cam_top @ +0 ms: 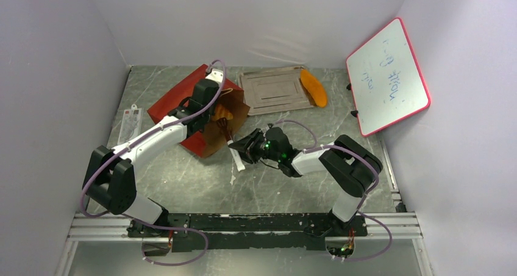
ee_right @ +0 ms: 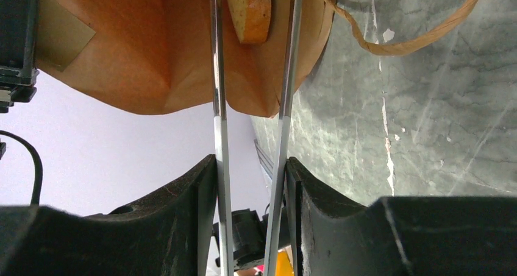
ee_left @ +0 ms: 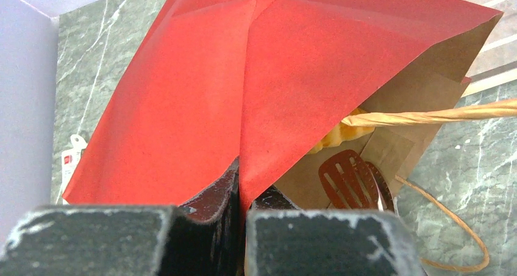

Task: Take the fake bread out of the paper bag
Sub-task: Take out the fake bread from the paper bag.

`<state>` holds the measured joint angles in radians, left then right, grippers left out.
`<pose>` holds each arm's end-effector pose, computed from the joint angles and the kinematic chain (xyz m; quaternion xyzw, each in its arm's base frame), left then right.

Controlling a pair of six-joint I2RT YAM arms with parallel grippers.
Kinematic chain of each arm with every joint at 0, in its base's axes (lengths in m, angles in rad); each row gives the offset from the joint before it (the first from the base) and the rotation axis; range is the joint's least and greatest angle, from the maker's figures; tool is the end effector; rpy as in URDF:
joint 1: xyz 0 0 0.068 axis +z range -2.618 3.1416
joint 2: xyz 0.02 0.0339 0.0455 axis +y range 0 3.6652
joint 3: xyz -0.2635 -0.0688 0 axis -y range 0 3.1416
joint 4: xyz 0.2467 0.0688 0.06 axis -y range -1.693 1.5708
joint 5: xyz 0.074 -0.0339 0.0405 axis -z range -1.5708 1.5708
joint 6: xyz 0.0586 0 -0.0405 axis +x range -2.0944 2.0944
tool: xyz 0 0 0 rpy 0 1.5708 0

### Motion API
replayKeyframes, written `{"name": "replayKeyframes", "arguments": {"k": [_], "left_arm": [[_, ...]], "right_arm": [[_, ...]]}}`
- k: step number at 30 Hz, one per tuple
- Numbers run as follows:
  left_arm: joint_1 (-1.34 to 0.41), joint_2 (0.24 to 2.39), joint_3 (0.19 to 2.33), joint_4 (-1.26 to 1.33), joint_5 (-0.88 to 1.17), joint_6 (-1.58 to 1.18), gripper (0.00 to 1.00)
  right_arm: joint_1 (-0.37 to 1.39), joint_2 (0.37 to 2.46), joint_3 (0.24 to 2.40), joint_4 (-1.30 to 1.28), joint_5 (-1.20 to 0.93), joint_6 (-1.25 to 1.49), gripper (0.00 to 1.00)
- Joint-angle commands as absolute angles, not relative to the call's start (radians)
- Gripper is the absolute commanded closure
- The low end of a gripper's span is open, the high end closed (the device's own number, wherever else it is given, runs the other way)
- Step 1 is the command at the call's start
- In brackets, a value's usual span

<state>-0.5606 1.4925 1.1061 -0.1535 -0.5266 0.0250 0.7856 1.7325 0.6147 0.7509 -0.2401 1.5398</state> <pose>0.3184 -0.1651 0.2747 0.1196 0.8414 0.0924 0.5189 0.2351 0.2549 0.1310 0.2383 0.7858 0.5552 0.1325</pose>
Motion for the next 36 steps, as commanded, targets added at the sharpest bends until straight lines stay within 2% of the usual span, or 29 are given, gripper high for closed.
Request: {"name": "replayKeyframes", "arguments": {"k": [1,7,36], "left_arm": [[-0.579,1.496,1.142,-0.137,-0.536,-0.003,0.93],[-0.588,1.489,1.151,-0.151,-0.55,-0.026,0.93],[-0.64,1.512,1.187,-0.219,-0.557,-0.051,0.93]], "right_arm": [[0.791,1.716,0.619,0.772,-0.209,1.555,0.55],[0.792,1.724,0.629,0.769,-0.151,1.591,0.55],[0.712,2.014,0.758,0.99,-0.219,1.548,0.54]]}}
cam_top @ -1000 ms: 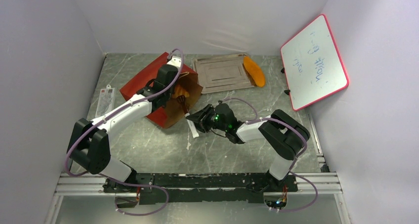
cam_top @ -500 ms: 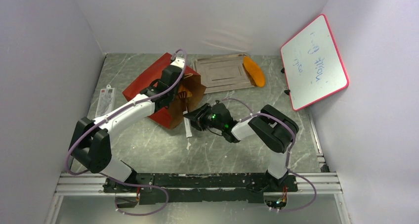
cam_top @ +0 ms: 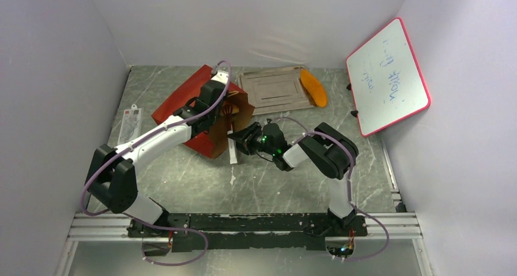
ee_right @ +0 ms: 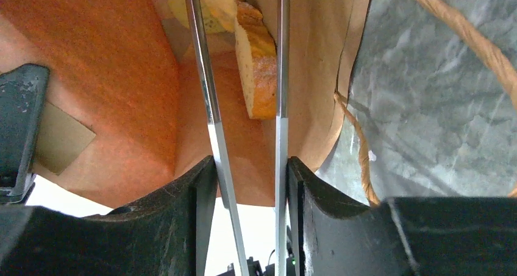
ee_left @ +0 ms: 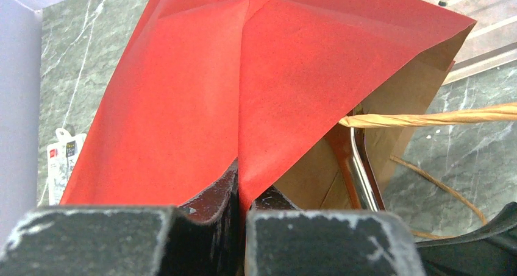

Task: Take the fake bread out of the paper bag
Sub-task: Take out the fake bread from the paper bag.

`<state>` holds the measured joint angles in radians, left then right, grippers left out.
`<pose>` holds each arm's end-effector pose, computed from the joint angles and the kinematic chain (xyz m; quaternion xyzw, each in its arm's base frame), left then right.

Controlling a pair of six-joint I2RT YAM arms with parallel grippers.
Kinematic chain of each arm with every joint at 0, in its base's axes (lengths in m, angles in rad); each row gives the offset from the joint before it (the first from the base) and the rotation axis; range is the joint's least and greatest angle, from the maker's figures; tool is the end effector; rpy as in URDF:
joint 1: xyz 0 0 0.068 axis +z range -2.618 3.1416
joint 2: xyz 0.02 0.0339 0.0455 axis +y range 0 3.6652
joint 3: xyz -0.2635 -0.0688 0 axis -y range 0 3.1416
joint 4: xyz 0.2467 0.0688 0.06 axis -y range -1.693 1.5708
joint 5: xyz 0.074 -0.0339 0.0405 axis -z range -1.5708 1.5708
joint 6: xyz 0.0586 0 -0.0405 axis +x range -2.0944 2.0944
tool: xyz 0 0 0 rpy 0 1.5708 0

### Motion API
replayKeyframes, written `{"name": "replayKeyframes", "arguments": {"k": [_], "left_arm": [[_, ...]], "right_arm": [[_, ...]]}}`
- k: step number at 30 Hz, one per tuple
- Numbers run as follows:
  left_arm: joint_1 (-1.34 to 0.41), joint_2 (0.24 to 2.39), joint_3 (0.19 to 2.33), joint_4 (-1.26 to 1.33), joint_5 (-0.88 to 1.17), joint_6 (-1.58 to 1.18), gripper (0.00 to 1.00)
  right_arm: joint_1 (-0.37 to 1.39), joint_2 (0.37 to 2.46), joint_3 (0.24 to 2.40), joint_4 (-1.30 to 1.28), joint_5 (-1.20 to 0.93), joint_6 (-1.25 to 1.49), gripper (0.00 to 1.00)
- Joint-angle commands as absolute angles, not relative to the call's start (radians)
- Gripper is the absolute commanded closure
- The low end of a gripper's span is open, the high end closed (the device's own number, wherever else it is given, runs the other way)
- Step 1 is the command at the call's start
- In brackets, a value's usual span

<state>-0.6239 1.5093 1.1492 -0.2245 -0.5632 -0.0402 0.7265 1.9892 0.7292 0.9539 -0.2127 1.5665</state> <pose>0.3095 -0.1843 0.2775 0.1175 0.8482 0.0832 0.5097 0.2794 0.2649 0.0982 0.2698 0.7580 0.5708 0.1639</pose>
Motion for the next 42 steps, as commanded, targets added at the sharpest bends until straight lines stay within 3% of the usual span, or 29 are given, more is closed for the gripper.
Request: {"name": "replayKeyframes", "arguments": {"k": [1,6,11,13,42], "left_arm": [[-0.64,1.512,1.187,-0.218,-0.558,-0.051,0.93],[-0.64,1.51,1.179,-0.22,-0.564,-0.053,0.93],[-0.64,1.514,1.175,-0.221,-0.589,-0.057,0.93],[-0.64,1.523,1.184,-0.228,-0.601,-0.06,0.93],[-0.558,1.779,1.424,-0.32,-0.699,-0.099,0.93]], "right_arm": [[0.712,2.014,0.76,0.99,-0.218,1.542,0.55],[0.705,2.014,0.761,1.002,-0.217,1.54,0.67],[0.705,2.011,0.752,1.009,-0.223,1.54,0.94],[0.704,1.995,0.742,1.01,-0.226,1.538,1.0],[0.701,1.398,0.522,0.683,-0.105,1.283,1.0]]}}
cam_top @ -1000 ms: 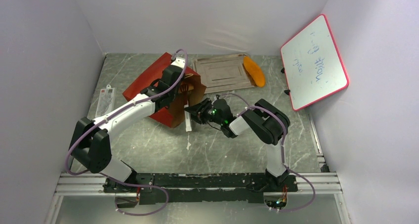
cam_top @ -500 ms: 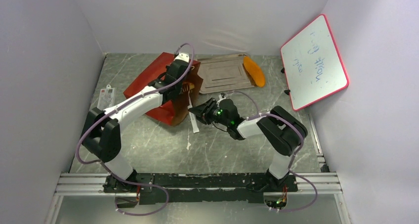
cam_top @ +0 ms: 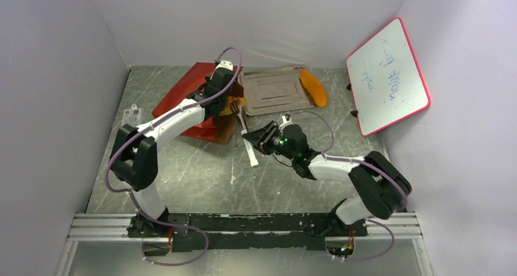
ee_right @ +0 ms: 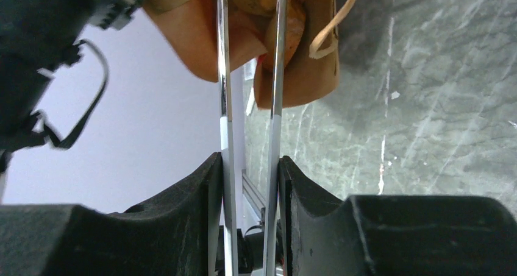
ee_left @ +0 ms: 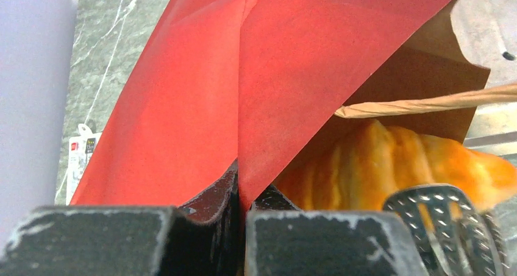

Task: Take the fake bread out of the paper bag
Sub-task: Take out the fake bread from the paper bag.

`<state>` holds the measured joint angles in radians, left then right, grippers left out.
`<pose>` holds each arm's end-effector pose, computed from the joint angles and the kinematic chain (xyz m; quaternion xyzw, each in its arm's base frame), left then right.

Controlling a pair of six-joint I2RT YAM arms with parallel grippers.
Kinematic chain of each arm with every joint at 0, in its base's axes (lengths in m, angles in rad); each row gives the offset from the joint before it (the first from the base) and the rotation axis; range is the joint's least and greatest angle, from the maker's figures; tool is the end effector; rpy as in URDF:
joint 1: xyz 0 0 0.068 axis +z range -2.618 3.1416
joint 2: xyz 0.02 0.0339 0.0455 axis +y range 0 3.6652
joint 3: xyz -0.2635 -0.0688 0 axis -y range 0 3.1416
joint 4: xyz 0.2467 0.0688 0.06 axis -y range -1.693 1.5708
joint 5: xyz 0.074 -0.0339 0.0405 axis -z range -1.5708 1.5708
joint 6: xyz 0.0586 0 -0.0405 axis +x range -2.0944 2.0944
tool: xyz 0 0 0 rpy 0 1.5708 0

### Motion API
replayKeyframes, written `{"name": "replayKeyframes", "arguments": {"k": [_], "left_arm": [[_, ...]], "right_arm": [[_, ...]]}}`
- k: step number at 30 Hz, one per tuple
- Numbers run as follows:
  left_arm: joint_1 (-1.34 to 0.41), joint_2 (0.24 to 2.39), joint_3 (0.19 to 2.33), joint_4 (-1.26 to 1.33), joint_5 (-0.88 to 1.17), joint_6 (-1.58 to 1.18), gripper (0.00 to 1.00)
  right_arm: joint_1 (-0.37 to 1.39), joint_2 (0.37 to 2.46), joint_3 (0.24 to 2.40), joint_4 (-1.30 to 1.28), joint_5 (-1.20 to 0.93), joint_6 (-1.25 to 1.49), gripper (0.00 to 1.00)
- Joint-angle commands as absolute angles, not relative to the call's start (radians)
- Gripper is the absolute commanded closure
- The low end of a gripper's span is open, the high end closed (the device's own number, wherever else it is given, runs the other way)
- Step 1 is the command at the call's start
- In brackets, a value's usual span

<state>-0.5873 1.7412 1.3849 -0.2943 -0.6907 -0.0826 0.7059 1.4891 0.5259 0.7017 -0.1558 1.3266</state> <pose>0.3634 -0.1970 0.2712 0.0649 0.8539 0.1491 0.4943 0.2346 0.2119 0.1737 0.1964 0.7675 0.5486 0.2672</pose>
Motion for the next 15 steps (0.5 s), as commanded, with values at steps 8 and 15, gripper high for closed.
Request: {"name": "replayKeyframes", "arguments": {"k": [8,15], "left_arm": [[-0.537,1.84,1.445,-0.312,-0.699,-0.088,0.93],[-0.516,1.869,1.429,-0.3,-0.69,-0.086,0.93]], "right_arm": [[0.699,1.252,0.519,0.586,-0.029,1.247,1.0],[0.685,1.183,0.52,0.555,0.023,1.235,1.0]]}}
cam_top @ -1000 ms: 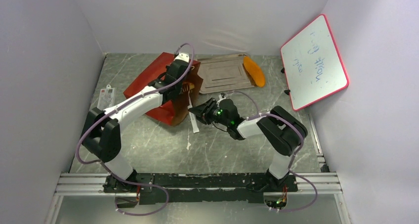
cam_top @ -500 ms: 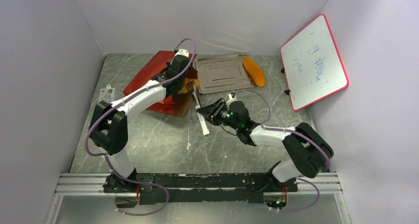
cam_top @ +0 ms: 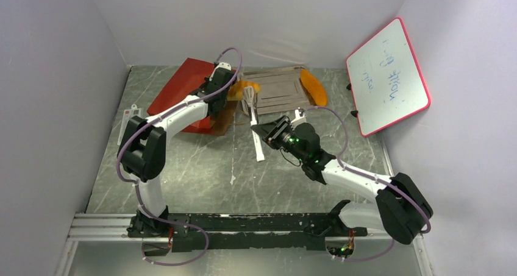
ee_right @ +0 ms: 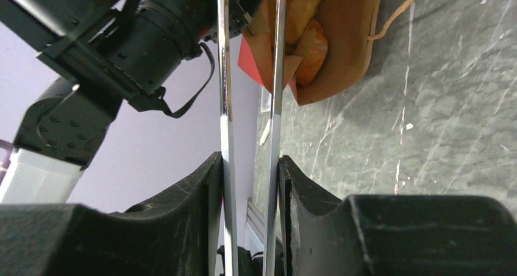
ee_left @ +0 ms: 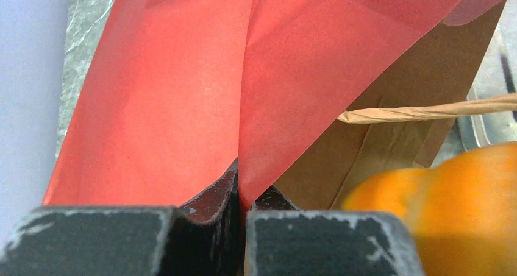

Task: Take the fake bread out of the paper bag
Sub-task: Take out the fake bread from the paper bag, then place the fake bread in the container.

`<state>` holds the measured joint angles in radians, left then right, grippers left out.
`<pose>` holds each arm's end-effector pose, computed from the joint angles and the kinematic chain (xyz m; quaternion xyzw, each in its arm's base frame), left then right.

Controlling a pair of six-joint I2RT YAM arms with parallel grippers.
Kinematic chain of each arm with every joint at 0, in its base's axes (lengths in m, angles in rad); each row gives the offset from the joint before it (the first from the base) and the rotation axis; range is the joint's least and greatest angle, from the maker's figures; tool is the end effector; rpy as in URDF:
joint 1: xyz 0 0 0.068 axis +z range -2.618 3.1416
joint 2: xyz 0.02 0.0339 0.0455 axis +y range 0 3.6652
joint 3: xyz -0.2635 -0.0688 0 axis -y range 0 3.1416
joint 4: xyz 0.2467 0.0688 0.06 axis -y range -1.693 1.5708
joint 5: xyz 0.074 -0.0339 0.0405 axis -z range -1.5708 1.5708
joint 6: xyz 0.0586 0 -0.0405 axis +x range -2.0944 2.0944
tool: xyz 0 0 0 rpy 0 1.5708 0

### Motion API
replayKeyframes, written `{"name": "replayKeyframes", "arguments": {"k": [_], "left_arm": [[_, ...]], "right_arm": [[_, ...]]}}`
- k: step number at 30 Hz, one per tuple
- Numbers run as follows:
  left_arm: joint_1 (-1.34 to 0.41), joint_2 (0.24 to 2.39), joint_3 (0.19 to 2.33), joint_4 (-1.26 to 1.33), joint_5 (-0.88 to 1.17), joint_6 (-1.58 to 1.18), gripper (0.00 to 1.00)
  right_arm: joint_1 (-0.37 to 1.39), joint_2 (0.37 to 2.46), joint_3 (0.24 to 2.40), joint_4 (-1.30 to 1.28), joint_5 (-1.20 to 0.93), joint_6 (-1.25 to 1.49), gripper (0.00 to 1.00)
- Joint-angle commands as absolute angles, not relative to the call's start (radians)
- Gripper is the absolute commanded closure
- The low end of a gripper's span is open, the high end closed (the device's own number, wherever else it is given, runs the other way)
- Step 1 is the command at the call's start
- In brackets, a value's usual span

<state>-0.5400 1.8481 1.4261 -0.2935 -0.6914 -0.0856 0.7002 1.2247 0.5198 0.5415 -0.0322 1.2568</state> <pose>0.3895 -0.1899 0.2425 0.0559 0.8658 0.1733 0.4661 0.2192 0.1872 0.2257 0.1994 0.7359 0.5436 0.3510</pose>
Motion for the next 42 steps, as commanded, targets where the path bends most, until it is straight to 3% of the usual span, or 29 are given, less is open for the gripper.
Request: {"name": "replayKeyframes", "arguments": {"k": [1,18,31,42], "left_arm": [[-0.513,1.87,1.427,-0.298,-0.689,-0.087,0.93],[-0.474,1.831,1.388,-0.287,-0.673,-0.082,0.93],[-0.482,1.722,1.335,-0.271,-0.637,-0.084,0.93],[-0.522,1.686,1.313,-0.273,-0.639,-0.085,0.93]], "right_arm": [[0.683,1.177,0.523,0.55,0.029,1.232,1.0],[0.637,1.066,0.554,0.435,0.19,1.188,1.0],[0.331,1.395,0.562,0.673,-0.106,1.268,1.0],[0.205,1.633,0.641,0.857,-0.254,1.32,1.0]]}}
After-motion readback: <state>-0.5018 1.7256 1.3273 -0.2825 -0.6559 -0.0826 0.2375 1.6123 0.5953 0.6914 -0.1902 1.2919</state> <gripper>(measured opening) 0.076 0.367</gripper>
